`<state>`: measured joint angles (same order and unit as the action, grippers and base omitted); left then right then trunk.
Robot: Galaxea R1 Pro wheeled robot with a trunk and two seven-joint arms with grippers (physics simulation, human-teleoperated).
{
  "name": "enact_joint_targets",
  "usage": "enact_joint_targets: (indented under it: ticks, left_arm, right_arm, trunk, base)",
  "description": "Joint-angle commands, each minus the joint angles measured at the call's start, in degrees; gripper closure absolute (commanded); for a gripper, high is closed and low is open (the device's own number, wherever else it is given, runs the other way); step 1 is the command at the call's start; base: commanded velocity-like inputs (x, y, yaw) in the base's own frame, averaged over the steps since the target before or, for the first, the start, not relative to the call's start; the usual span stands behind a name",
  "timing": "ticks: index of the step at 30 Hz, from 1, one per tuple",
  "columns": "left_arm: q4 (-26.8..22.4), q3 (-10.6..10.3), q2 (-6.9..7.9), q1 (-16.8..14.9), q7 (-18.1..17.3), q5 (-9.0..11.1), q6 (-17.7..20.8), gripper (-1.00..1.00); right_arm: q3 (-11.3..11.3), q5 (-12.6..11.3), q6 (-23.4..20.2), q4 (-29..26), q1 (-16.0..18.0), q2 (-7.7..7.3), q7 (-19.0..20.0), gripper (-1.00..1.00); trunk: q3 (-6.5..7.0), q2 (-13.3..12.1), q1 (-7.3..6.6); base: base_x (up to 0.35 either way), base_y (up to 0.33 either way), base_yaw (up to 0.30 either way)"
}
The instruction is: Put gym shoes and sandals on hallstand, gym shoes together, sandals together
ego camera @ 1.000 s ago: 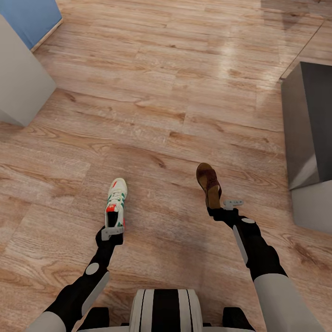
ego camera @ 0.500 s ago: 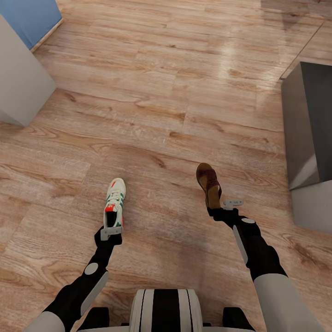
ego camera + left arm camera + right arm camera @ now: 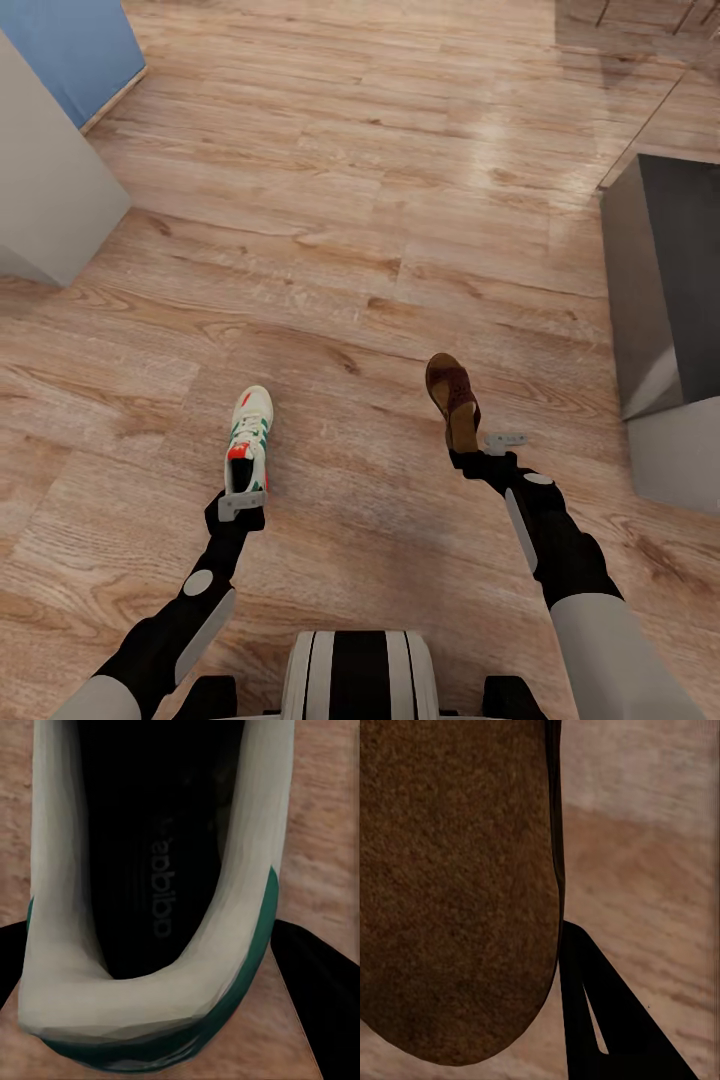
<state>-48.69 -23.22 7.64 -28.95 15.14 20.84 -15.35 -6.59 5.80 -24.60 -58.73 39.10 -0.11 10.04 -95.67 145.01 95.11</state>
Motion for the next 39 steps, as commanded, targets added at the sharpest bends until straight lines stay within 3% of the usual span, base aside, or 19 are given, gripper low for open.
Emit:
enact_joint_targets:
  ticks: [1,13,15,17,21,25,32,39]
  left_arm:
    - [0.0,-0.42,0.1,-0.05,0.48,0.55,-0.3,1.0]
    - [-1.07,0.47,0.01,-0.35,0.69,0.68,1.3,1.0]
    - [-1.84,0.71,-0.04,-0.48,0.68,0.73,3.9,1.0]
    - [-4.65,0.84,-0.06,-0.57,0.68,0.8,9.12,1.0]
    - [-13.77,1.1,-0.28,-0.64,0.68,0.86,21.18,1.0]
    - [-20.04,1.31,-1.44,-0.66,0.81,0.87,28.85,1.0]
    - [-22.05,3.47,-2.18,-0.66,0.85,0.99,31.63,1.0]
    - [-22.35,6.49,-2.41,-0.66,0.85,1.21,35.75,1.0]
  right_arm:
    - [-0.12,0.44,-0.33,-0.1,0.01,0.03,0.33,1.0]
    - [-0.13,0.41,-0.35,-0.91,0.01,0.05,0.4,1.0]
    - [-0.16,0.38,-0.35,-2.12,0.01,0.08,0.41,1.0]
    - [-0.17,0.37,-0.36,-3.6,0.01,0.06,0.41,1.0]
    - [-0.18,0.34,-0.39,-7.38,0.01,0.1,0.42,1.0]
    - [-0.14,0.25,-0.44,-8.97,0.01,0.11,0.42,1.0]
    - [0.31,0.16,-0.51,-15.3,0.01,0.1,0.48,1.0]
    - [3.6,0.06,-3.57,-18.32,-0.01,0.11,0.5,1.0]
  trunk:
    - [0.2,0.0,-0.03]
    - [2.86,-0.16,-0.34]
    - [3.3,-0.19,-0.39]
    - [3.74,-0.22,-0.44]
    - [4.63,-0.27,-0.55]
    - [5.51,-0.32,-0.65]
    - [7.07,-0.42,-0.83]
    - [8.62,-0.51,-1.01]
  base:
    - [0.0,0.0,0.0]
    - [0.0,0.0,0.0]
    - [0.0,0.0,0.0]
    - [0.0,0.0,0.0]
    - [0.0,0.0,0.0]
    - [0.0,0.0,0.0]
    - [0.0,0.0,0.0]
    - [0.0,0.0,0.0]
